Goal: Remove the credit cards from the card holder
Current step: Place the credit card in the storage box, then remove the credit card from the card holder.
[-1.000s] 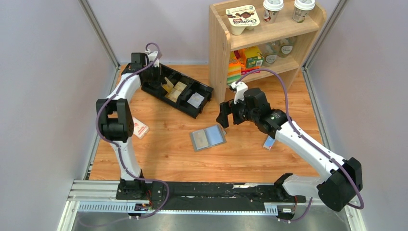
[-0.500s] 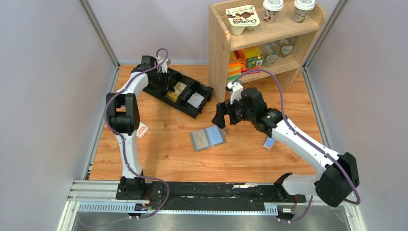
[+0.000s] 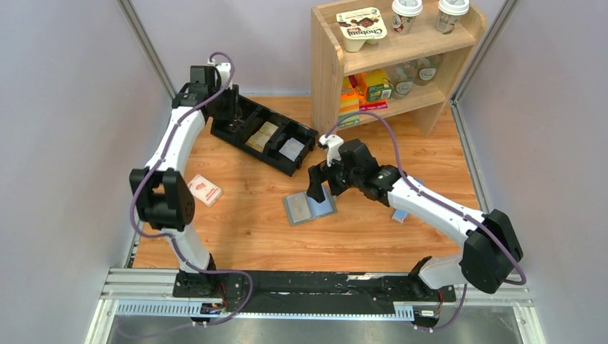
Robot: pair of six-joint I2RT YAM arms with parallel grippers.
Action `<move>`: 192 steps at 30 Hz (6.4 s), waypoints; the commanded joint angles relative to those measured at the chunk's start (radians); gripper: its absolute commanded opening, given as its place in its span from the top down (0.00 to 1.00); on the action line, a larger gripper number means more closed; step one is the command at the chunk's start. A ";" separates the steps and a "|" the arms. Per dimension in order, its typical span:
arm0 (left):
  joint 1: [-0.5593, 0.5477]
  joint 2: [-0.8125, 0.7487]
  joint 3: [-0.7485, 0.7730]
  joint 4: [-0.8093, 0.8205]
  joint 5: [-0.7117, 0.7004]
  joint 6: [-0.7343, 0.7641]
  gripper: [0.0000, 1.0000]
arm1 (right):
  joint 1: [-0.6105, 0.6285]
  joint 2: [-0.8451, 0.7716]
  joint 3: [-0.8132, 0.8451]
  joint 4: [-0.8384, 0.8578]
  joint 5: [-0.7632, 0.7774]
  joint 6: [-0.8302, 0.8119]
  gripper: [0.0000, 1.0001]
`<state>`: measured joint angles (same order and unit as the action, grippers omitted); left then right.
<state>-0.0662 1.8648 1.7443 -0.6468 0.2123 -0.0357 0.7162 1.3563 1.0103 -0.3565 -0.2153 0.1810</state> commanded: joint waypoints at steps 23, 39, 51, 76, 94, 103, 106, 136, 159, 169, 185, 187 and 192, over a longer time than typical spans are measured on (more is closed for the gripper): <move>-0.248 -0.641 -0.905 0.121 -0.111 -0.316 0.51 | 0.269 0.481 0.134 0.037 0.356 -0.003 0.05; -0.307 -0.586 -0.911 0.177 -0.019 -0.320 0.51 | 0.178 0.480 0.036 0.109 0.105 0.032 0.24; -0.356 -0.555 -0.899 0.229 0.018 -0.346 0.51 | 0.147 0.420 0.030 0.109 0.079 0.064 0.15; -0.452 -0.429 -0.798 0.295 0.094 -0.363 0.52 | -0.018 0.271 -0.119 0.132 0.232 0.267 0.68; -0.623 -0.066 -0.599 0.365 0.113 -0.314 0.76 | -0.112 0.248 -0.202 0.143 0.036 0.319 0.70; -0.630 -0.021 -0.654 0.294 0.055 -0.303 0.85 | -0.118 0.093 -0.164 -0.051 0.400 0.316 0.47; -0.632 -0.023 -0.663 0.294 0.058 -0.308 0.86 | -0.123 0.050 -0.148 -0.108 0.531 0.322 0.43; -0.633 -0.035 -0.669 0.325 0.059 -0.352 0.89 | -0.230 0.277 -0.292 0.525 -0.222 0.377 0.61; -0.633 -0.015 -0.663 0.289 0.001 -0.332 0.94 | -0.230 0.271 -0.378 0.754 -0.453 0.462 1.00; -0.635 -0.013 -0.661 0.294 0.013 -0.337 0.95 | -0.231 0.408 -0.372 0.850 -0.539 0.526 0.91; -0.646 0.025 -0.651 0.227 -0.050 -0.328 1.00 | -0.245 0.454 -0.348 0.927 -0.667 0.581 0.83; -0.646 0.033 -0.651 0.210 -0.062 -0.325 1.00 | -0.259 0.443 -0.366 0.947 -0.671 0.589 0.84; -0.646 0.053 -0.646 0.190 -0.059 -0.323 1.00 | -0.291 0.432 -0.409 1.045 -0.703 0.624 0.86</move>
<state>-0.7044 1.8412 1.1198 -0.3759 0.2371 -0.3878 0.4370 1.8236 0.6285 0.5598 -0.8314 0.7670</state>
